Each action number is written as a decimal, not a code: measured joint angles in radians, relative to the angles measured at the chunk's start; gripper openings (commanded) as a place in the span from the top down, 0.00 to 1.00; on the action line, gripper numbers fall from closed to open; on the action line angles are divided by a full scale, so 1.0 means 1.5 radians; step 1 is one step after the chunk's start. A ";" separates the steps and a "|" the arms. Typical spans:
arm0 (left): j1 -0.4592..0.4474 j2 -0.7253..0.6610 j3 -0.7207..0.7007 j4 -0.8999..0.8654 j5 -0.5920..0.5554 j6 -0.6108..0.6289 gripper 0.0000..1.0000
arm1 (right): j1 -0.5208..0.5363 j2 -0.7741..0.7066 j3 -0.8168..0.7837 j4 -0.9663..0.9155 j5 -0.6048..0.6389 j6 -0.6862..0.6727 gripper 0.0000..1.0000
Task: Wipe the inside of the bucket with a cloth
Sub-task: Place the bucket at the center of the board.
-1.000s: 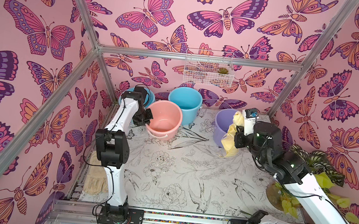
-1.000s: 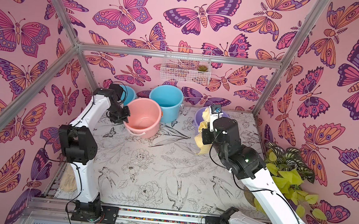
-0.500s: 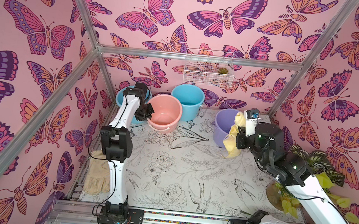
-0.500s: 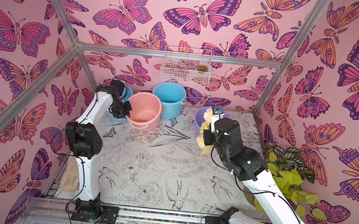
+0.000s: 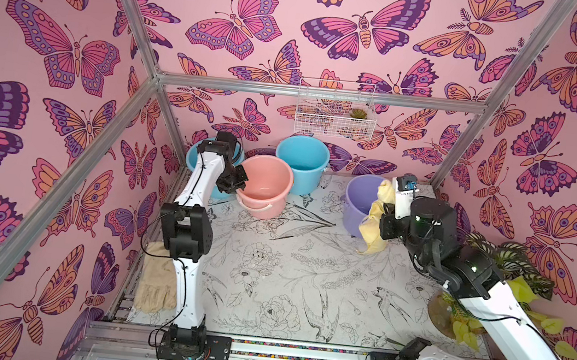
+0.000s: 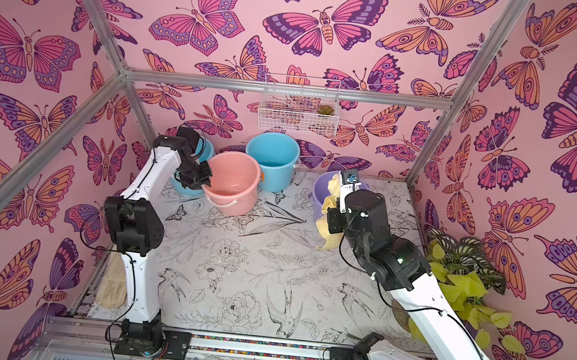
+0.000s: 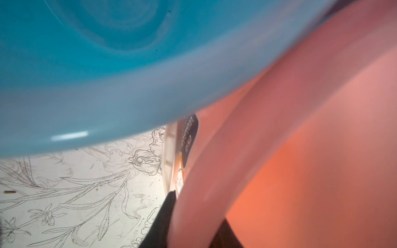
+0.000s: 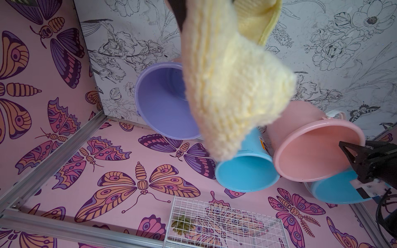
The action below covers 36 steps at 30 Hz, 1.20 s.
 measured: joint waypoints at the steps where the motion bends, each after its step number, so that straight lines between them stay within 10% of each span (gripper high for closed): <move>1: 0.000 -0.007 -0.001 -0.003 -0.001 0.001 0.77 | 0.000 0.000 0.000 0.000 0.000 0.000 1.00; 17: 0.000 -0.060 -0.036 -0.029 -0.024 0.024 0.83 | 0.000 -0.010 -0.002 0.000 0.002 0.000 1.00; 36: 0.027 -0.160 -0.111 -0.033 -0.049 0.051 0.63 | 0.000 -0.010 -0.011 0.001 0.001 0.000 1.00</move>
